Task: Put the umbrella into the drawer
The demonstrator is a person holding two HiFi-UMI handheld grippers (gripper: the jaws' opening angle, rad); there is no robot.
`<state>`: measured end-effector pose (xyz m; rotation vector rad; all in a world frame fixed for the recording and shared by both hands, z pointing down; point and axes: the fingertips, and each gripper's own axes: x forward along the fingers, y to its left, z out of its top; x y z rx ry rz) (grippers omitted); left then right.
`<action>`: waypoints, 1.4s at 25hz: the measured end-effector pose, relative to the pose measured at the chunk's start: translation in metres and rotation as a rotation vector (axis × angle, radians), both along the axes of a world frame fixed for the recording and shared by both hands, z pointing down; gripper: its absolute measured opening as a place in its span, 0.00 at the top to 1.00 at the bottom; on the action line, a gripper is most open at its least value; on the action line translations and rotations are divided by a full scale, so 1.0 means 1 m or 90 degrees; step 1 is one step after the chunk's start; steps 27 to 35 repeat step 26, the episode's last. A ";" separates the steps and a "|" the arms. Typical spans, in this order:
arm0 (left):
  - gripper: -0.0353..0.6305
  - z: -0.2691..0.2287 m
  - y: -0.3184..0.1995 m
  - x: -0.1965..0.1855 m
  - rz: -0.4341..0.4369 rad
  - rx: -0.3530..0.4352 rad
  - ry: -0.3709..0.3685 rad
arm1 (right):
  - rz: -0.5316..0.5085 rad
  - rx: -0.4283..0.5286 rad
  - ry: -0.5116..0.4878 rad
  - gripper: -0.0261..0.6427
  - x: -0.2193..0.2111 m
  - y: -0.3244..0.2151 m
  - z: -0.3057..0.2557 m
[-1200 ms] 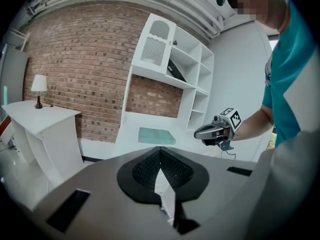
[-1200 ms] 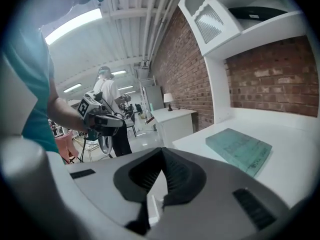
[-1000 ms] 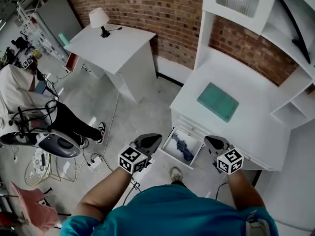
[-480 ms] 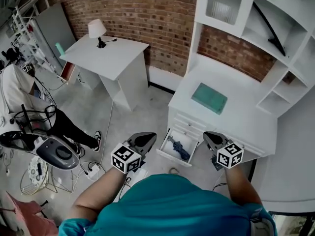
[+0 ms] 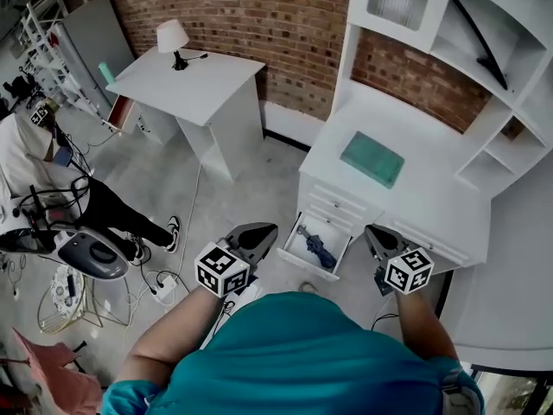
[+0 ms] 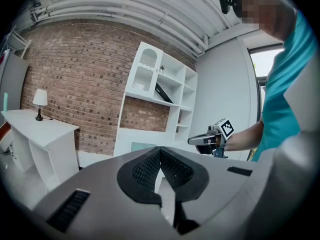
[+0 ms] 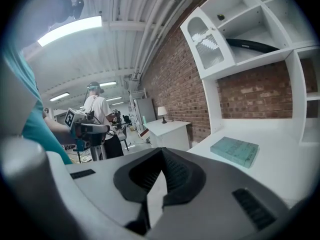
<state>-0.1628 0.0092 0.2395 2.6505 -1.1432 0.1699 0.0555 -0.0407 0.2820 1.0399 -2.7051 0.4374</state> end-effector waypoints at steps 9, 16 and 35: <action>0.92 0.004 -0.001 -0.001 -0.001 -0.010 0.003 | 0.002 -0.002 0.015 0.93 0.001 0.003 0.009; 0.92 0.003 0.000 -0.006 0.000 -0.014 -0.003 | -0.009 0.001 0.018 0.93 -0.006 0.004 0.006; 0.92 0.002 -0.001 -0.009 0.003 -0.013 -0.015 | -0.016 0.008 0.019 0.93 -0.009 -0.001 0.005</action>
